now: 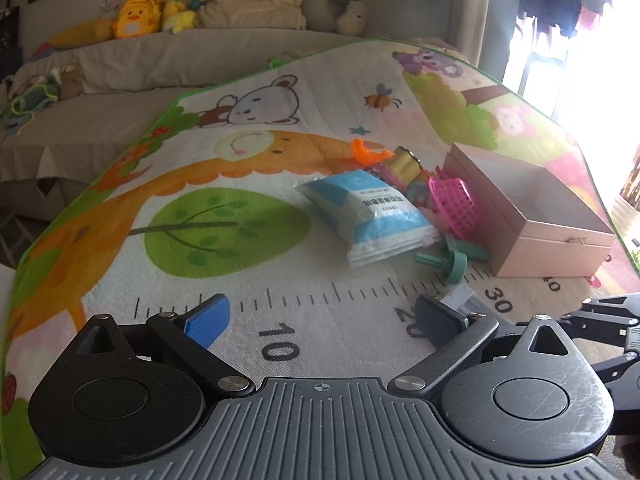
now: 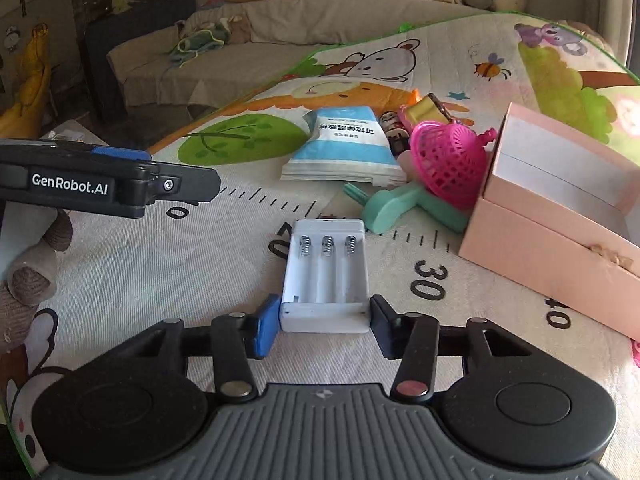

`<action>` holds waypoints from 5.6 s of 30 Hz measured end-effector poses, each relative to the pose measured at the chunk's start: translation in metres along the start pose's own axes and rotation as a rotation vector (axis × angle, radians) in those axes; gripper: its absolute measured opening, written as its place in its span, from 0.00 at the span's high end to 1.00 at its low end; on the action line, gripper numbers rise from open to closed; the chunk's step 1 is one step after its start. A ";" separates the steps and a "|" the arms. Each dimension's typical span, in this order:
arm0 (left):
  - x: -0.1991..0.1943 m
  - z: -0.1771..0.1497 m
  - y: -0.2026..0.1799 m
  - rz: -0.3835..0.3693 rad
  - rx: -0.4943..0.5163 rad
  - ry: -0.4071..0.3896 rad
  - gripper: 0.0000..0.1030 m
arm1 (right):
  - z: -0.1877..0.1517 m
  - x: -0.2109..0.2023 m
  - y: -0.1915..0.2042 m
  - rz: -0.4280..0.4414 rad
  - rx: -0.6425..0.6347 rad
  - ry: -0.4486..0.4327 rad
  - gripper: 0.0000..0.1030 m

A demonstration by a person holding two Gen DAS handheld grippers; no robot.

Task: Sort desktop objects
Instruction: 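Grasp the white battery holder with the right gripper, then grasp the teal plastic toy with the left gripper while the right gripper holds the battery holder, then lift both held items and release them into the pink box, then reach the right gripper to the orange cup toy and grasp it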

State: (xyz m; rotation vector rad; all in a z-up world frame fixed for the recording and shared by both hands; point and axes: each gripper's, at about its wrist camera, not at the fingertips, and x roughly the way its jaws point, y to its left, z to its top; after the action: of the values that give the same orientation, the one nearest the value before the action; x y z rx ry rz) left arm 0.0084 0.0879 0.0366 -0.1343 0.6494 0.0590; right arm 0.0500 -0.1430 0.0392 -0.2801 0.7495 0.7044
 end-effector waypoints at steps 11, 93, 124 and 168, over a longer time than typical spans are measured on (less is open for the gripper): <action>0.034 0.008 -0.058 -0.115 0.147 0.009 0.02 | -0.047 -0.056 -0.083 -0.403 0.077 -0.077 0.00; -0.050 0.101 -0.172 -0.161 0.427 -0.377 0.54 | 0.057 -0.198 -0.111 -0.403 0.176 -0.421 0.11; 0.061 0.012 -0.010 -0.021 0.124 -0.064 0.02 | 0.187 0.069 -0.111 -0.177 0.207 0.019 0.53; 0.057 0.012 0.018 -0.086 -0.083 -0.065 0.00 | 0.247 0.188 -0.118 -0.136 0.245 0.185 0.79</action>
State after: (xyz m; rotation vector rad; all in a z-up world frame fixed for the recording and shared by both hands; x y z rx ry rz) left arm 0.0597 0.1085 0.0096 -0.2393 0.5756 0.0070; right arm 0.3568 -0.0233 0.0809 -0.1716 0.9745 0.4557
